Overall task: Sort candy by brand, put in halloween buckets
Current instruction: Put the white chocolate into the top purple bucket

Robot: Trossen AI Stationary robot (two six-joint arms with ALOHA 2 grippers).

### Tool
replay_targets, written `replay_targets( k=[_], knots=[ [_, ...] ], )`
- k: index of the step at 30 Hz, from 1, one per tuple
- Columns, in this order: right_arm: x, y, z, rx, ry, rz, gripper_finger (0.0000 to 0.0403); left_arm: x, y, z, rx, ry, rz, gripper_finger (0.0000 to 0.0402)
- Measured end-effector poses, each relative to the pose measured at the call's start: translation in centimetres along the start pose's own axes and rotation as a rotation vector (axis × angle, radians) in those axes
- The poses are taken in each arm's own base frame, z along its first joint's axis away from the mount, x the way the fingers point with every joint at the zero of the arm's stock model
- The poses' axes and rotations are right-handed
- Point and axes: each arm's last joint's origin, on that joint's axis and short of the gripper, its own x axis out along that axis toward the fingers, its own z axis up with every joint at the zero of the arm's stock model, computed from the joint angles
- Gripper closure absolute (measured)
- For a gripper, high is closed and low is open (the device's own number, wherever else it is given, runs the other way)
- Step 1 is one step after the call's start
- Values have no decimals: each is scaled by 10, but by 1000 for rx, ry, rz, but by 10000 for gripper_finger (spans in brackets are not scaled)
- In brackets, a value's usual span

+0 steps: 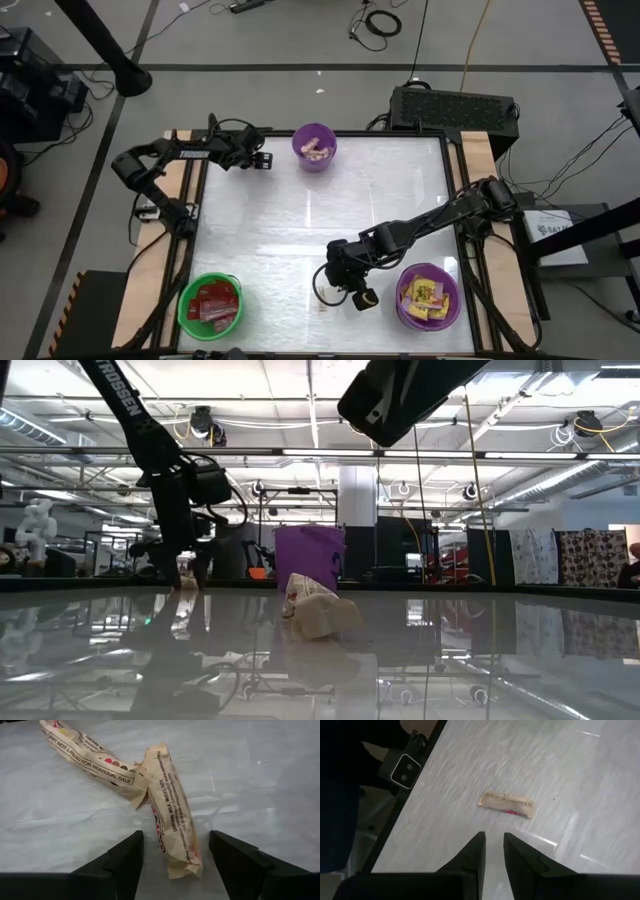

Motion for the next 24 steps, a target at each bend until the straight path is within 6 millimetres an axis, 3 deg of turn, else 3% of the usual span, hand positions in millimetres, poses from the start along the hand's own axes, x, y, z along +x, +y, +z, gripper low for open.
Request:
replay_targets(
  k=[10, 24],
  knots=[
    [0, 0, 0, -5, 2, 0, 342, -1, -1, 0, 0, 4, -16, 265],
    [-2, -6, 0, 5, 0, -9, 342, -33, -14, -4, 122, -59, -122, 377]
  ],
)
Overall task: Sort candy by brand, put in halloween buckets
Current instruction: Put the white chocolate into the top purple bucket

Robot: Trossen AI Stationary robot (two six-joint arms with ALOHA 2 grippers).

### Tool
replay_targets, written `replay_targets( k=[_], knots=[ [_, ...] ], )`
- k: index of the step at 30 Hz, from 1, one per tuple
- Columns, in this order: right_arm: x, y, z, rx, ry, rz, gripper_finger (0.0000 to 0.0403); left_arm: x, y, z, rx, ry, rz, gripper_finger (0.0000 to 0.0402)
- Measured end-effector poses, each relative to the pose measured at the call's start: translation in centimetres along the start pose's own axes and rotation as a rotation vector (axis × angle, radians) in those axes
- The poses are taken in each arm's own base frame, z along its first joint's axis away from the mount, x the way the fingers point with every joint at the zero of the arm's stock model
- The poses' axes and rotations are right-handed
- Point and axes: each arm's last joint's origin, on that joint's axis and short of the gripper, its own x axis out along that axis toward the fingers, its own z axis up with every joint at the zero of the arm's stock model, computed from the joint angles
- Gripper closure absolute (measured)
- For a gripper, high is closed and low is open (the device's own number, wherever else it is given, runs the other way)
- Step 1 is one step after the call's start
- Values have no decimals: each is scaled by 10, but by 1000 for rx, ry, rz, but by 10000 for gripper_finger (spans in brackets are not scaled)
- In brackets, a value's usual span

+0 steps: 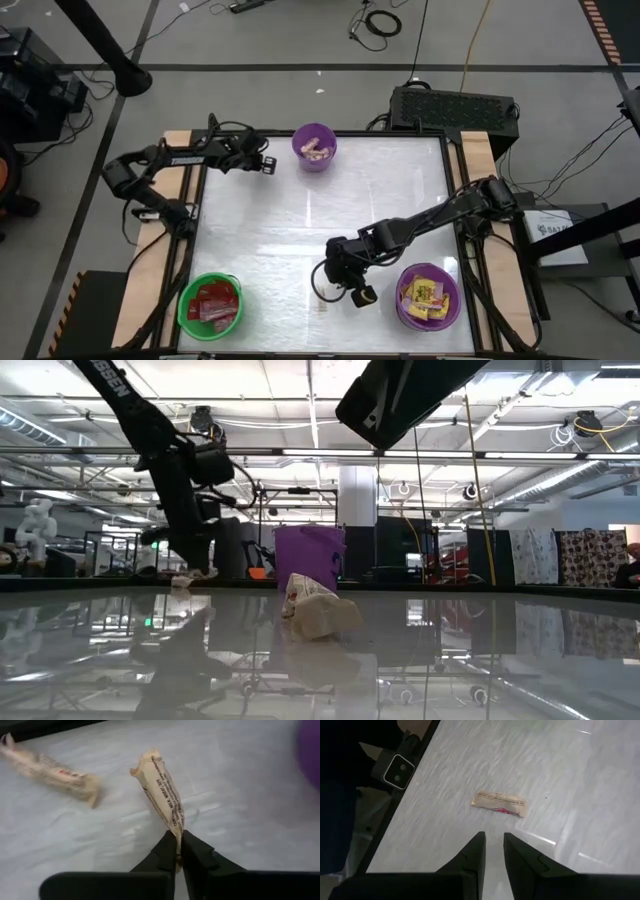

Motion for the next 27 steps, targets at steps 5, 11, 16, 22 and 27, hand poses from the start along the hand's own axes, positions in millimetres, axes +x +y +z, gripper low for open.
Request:
replay_targets(
  k=[5, 11, 16, 22, 27],
  knots=[
    [0, -2, 0, 3, -1, -3, 342, -12, -7, -1, 51, -36, -30, 394],
    [0, -2, 0, 7, -2, -6, 342, -30, -13, 0, 67, -90, -79, 396],
    [0, -2, 1, 26, -13, -8, 342, -50, -21, -2, 84, -138, -153, 397],
    [0, -3, 2, 34, -18, -37, 342, -68, -38, -9, 137, -167, -295, 398],
    [0, -3, 1, 87, -13, -39, 342, -78, -58, -16, 198, -183, -447, 399]
  ],
)
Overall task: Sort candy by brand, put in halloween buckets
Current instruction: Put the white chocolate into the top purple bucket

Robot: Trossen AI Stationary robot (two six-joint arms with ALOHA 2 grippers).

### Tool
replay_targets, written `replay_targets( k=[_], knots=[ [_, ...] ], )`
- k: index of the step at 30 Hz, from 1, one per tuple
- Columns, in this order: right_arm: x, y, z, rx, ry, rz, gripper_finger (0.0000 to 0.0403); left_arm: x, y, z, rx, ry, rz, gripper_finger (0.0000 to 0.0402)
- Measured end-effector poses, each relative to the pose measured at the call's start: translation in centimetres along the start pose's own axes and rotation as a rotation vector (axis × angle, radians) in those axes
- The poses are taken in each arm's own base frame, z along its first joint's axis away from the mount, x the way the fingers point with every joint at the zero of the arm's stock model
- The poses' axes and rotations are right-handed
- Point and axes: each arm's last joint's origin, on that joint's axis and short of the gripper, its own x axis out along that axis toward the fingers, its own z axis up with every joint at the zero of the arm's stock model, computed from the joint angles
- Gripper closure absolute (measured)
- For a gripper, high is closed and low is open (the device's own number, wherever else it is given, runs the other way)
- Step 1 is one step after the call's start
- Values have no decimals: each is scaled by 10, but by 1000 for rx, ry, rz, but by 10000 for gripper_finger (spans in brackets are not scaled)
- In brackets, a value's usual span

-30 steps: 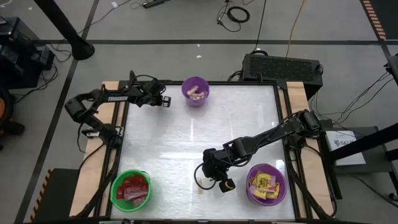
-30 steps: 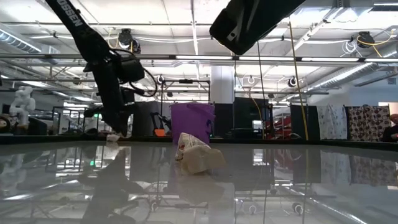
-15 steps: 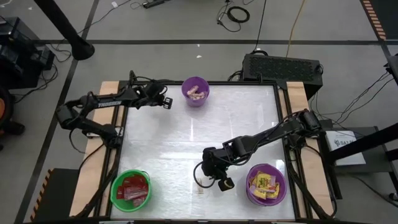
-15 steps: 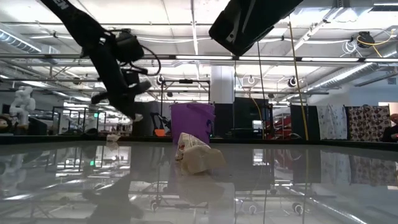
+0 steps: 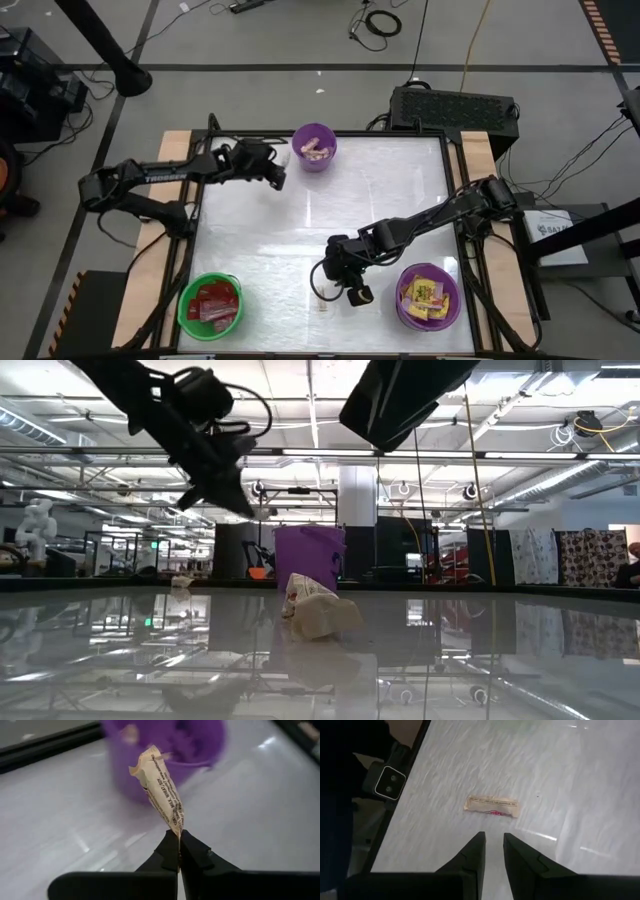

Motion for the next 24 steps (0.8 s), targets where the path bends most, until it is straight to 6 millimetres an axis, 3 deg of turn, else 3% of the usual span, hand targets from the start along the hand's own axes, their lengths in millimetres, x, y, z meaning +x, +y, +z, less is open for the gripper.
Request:
replay_targets(
  k=[10, 15, 24],
  knots=[
    [0, -2, 0, 46, -8, -52, 342, 4, -19, 11, 18, -136, -123, 399],
    [0, -2, 0, 45, -8, -52, 342, 13, -27, 38, 10, -162, -168, 399],
    [0, -2, 1, 114, -16, -51, 342, 43, -28, 78, 46, -72, -68, 399]
  ],
)
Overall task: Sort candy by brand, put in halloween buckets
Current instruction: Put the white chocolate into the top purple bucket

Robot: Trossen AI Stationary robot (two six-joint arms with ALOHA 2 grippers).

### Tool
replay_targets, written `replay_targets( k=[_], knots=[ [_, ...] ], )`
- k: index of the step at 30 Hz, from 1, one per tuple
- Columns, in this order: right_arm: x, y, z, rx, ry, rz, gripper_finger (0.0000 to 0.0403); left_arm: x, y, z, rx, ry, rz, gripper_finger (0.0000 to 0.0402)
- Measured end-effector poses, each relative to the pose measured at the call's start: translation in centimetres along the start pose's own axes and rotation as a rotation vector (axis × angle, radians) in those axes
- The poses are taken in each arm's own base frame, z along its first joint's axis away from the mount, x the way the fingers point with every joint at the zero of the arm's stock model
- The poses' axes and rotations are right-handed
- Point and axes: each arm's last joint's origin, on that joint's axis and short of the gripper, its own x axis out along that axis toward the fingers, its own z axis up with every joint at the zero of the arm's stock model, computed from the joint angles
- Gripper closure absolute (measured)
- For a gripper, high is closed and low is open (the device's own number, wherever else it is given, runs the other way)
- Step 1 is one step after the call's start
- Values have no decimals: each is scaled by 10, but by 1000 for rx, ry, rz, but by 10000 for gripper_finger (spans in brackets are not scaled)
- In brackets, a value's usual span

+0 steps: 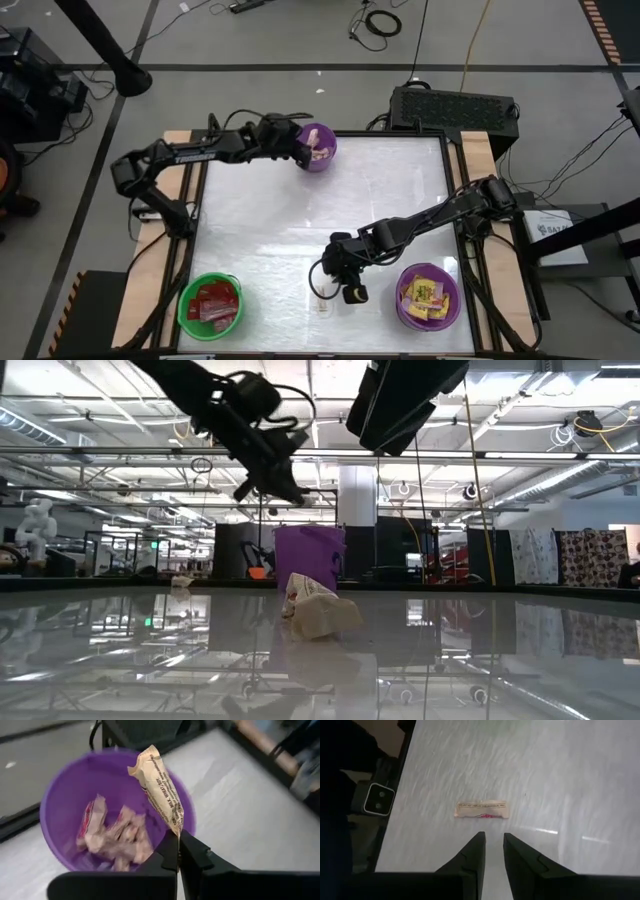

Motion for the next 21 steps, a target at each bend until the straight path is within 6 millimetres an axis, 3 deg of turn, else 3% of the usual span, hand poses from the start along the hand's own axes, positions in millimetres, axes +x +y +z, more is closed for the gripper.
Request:
replay_targets(
  k=[4, 12, 21],
  knots=[
    [0, 0, 0, 37, -1, -5, 342, 9, 0, 4, 51, 78, 35, 397],
    [-1, -5, 4, 67, -60, -97, 342, 10, 2, 6, 128, 73, 53, 359],
    [-2, -11, 9, 89, -91, -100, 342, 7, 19, 11, 122, 82, 111, 271]
  ],
)
